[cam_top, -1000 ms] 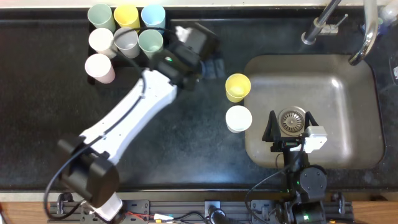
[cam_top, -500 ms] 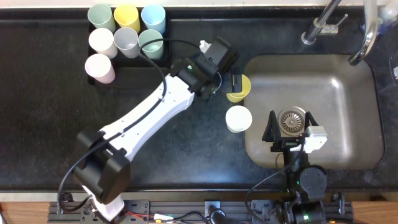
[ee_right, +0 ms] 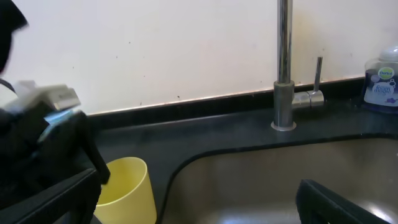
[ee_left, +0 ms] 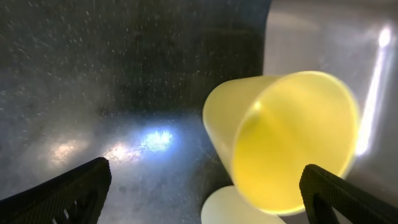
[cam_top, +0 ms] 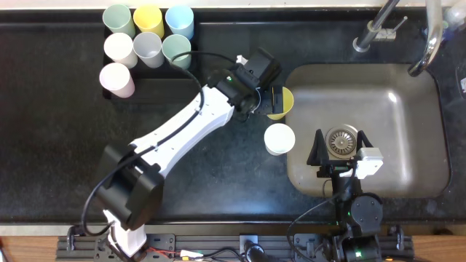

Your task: Store Cups

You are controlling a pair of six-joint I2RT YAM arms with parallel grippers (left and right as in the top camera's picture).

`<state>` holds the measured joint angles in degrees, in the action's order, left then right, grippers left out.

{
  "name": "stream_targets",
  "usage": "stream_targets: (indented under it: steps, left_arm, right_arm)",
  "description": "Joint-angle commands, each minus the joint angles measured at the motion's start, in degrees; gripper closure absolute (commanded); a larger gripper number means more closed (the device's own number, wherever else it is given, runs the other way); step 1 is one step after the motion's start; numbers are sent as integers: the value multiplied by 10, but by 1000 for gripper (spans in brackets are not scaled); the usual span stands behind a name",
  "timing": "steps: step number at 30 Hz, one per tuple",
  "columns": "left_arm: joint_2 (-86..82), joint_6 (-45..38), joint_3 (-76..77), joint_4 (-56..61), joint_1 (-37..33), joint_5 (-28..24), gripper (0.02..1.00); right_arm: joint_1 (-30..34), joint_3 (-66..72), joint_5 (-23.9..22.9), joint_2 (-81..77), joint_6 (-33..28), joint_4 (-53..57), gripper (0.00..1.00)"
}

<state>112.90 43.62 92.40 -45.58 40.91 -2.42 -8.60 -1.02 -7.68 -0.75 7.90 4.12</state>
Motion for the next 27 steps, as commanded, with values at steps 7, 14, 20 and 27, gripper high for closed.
stream_targets:
  steps: [7, 14, 20, 27]
  left_arm:
    - [19, 16, 7, 19, 2, 0, 88]
    - [19, 19, 18, 25, -10, 4, 982]
    - [17, 19, 19, 28, -16, 10, 982]
    - [-47, 34, 19, 21, -54, 49, 982]
  right_arm:
    - [4, 7, 4, 4, 2, -3, 3]
    - [4, 7, 4, 4, 2, -3, 3]
    - [4, 7, 4, 4, 2, -3, 3]
    - [4, 7, 4, 4, 3, -3, 3]
